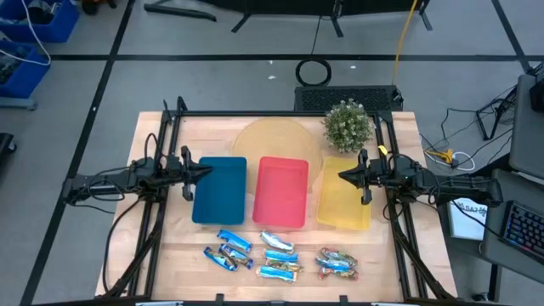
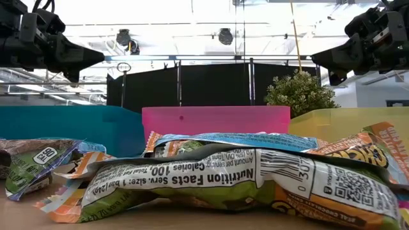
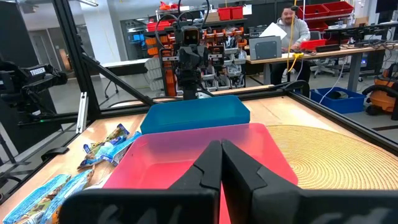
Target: Pick and place Granola Bars by type
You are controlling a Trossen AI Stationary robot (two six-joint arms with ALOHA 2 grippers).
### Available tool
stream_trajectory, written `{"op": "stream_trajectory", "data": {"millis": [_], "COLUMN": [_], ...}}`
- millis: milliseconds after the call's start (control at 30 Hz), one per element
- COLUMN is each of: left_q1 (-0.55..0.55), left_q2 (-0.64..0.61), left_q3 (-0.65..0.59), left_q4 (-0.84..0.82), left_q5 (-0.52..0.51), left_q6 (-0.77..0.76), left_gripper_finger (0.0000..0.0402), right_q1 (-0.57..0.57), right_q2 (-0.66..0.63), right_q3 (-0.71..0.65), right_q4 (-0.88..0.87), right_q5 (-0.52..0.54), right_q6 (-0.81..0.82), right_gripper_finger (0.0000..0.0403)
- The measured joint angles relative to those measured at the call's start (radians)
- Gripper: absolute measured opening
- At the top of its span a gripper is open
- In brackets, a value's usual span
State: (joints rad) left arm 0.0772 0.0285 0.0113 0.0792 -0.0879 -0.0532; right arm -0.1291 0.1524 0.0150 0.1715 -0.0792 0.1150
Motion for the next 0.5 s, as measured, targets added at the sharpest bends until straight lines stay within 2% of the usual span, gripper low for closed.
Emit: {"op": "stream_trajectory", "data": {"millis": [500], "left_q1": [0.0], "left_q2": [0.0], "left_q3": [0.0], "left_q4": [0.0], "left_q5": [0.0], "left_q6": [-0.008], "left_gripper_finger": [0.0037], "right_q1": [0.0], "right_q2": [0.0], "right_q3": [0.0], "right_q4": [0.0], "right_q5": [0.0], "right_q6": [0.0], "right_gripper_finger": [0.0]}}
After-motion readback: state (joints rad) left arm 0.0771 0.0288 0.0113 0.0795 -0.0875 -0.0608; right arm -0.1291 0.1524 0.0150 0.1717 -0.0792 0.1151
